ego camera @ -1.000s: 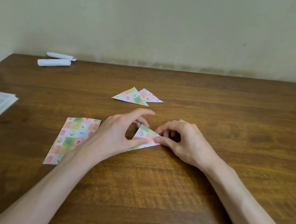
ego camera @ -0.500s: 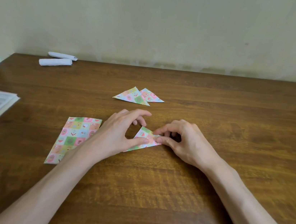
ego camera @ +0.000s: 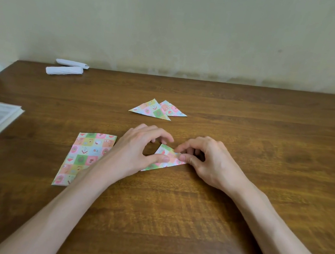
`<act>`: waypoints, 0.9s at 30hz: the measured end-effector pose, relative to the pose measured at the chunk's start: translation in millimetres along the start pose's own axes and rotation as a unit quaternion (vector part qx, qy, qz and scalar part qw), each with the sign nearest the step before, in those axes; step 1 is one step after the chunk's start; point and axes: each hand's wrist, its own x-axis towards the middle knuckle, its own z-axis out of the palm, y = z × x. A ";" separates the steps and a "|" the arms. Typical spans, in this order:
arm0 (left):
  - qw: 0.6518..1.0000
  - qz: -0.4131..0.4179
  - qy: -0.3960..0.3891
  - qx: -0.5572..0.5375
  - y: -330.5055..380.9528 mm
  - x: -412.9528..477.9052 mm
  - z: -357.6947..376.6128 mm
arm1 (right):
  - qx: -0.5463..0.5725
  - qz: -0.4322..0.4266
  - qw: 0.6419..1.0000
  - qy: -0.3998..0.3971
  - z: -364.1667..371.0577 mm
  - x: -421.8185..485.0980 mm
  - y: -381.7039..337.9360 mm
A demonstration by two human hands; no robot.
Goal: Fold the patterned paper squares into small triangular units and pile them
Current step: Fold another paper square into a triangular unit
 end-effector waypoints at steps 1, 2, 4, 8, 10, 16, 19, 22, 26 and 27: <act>1.000 0.002 0.000 0.001 -0.3 0.4 0.2 | -0.001 -0.005 1.000 -0.003 0.5 -0.2 -0.6; 1.000 0.005 0.000 0.002 -0.7 0.8 0.7 | -0.005 -0.008 1.000 -0.007 1.2 0.0 -1.3; 1.000 0.010 0.002 0.001 -1.7 1.3 1.8 | -0.014 -0.004 1.000 -0.017 1.5 0.3 -2.8; 1.000 0.019 0.011 -0.005 -2.1 1.3 3.0 | -0.009 0.001 1.000 -0.024 -0.5 0.8 -4.4; 1.000 0.022 0.013 -0.002 -1.8 1.6 1.8 | -0.007 0.003 1.000 -0.027 -1.3 0.1 -5.2; 0.999 0.041 -0.002 0.013 -3.0 1.9 -4.9 | -0.043 -0.015 0.999 -0.002 -0.5 0.2 -12.4; 0.998 0.039 -0.041 -0.013 -4.4 0.3 -9.2 | -0.085 -0.050 0.995 0.010 3.4 0.7 -16.4; 0.996 0.030 -0.088 -0.018 -6.7 -1.5 -18.4 | -0.064 -0.047 0.997 -0.010 3.9 0.3 -16.7; 0.990 0.025 -0.136 -0.013 -9.2 -4.2 -28.0 | -0.031 -0.025 0.999 0.001 4.5 -0.8 -22.2; 0.989 0.025 -0.143 -0.016 -10.1 -4.7 -29.6 | -0.045 -0.025 0.999 0.011 8.0 -0.8 -24.8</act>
